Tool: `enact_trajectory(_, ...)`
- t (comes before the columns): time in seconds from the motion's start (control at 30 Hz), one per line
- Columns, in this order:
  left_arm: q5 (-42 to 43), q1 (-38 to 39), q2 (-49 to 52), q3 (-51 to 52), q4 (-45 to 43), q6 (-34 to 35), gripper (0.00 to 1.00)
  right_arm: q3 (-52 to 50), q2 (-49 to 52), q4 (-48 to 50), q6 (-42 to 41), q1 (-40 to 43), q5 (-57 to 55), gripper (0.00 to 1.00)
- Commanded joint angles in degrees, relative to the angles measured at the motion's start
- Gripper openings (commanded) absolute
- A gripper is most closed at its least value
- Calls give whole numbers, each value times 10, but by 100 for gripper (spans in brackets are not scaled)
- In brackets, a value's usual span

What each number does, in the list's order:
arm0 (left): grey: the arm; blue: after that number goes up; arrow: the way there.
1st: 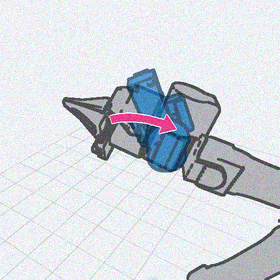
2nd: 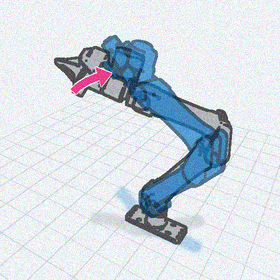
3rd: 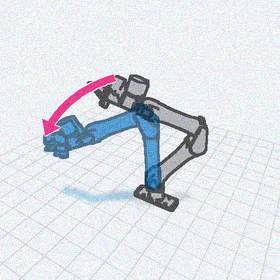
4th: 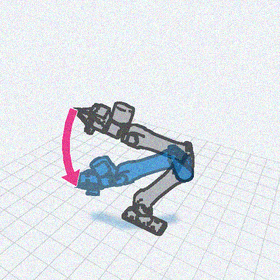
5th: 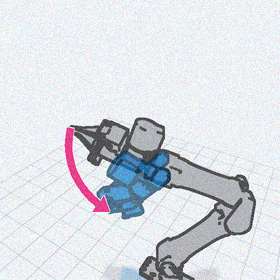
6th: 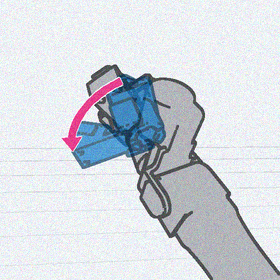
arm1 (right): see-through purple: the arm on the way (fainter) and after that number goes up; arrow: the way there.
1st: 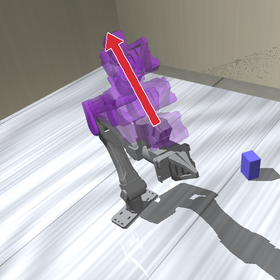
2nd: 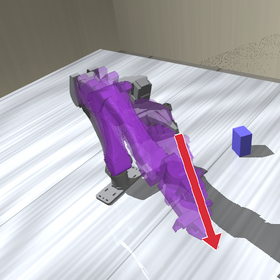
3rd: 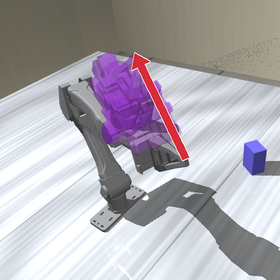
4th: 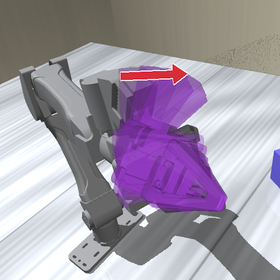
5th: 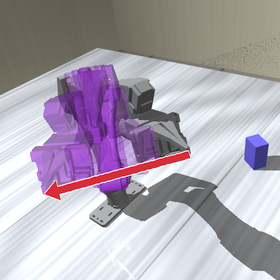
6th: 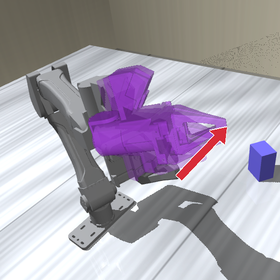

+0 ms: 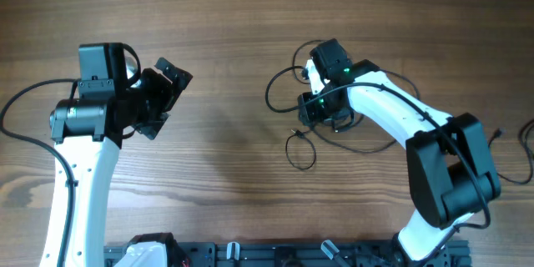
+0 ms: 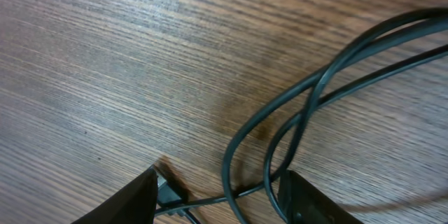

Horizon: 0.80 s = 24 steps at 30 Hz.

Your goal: Untangle cables

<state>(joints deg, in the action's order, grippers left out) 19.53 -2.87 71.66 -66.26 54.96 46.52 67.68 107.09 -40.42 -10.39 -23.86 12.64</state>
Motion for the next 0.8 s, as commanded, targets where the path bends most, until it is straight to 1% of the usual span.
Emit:
enact_trajectory(0.0, -5, 3, -6, -8, 0, -11, 100, -3, 21, 6, -1, -1, 24, 57)
enact_trajectory(0.37, -6, 3, -6, -8, 0, -11, 100, -4, 34, 5, -2, -1, 24, 57)
enact_trajectory(0.47, -6, 3, -6, -8, 0, -11, 100, 5, 26, -15, -2, -1, 33, 63)
enact_trajectory(0.53, -6, 3, -6, -8, 0, -11, 100, 18, 18, -21, -2, -1, 33, 64)
enact_trajectory(0.7, -6, 3, -6, -8, 0, -11, 100, 20, 7, -27, -2, -2, 67, 63)
enact_trajectory(0.77, -6, 3, -6, -8, 0, -11, 100, 17, 7, -25, -2, -1, 60, 62)
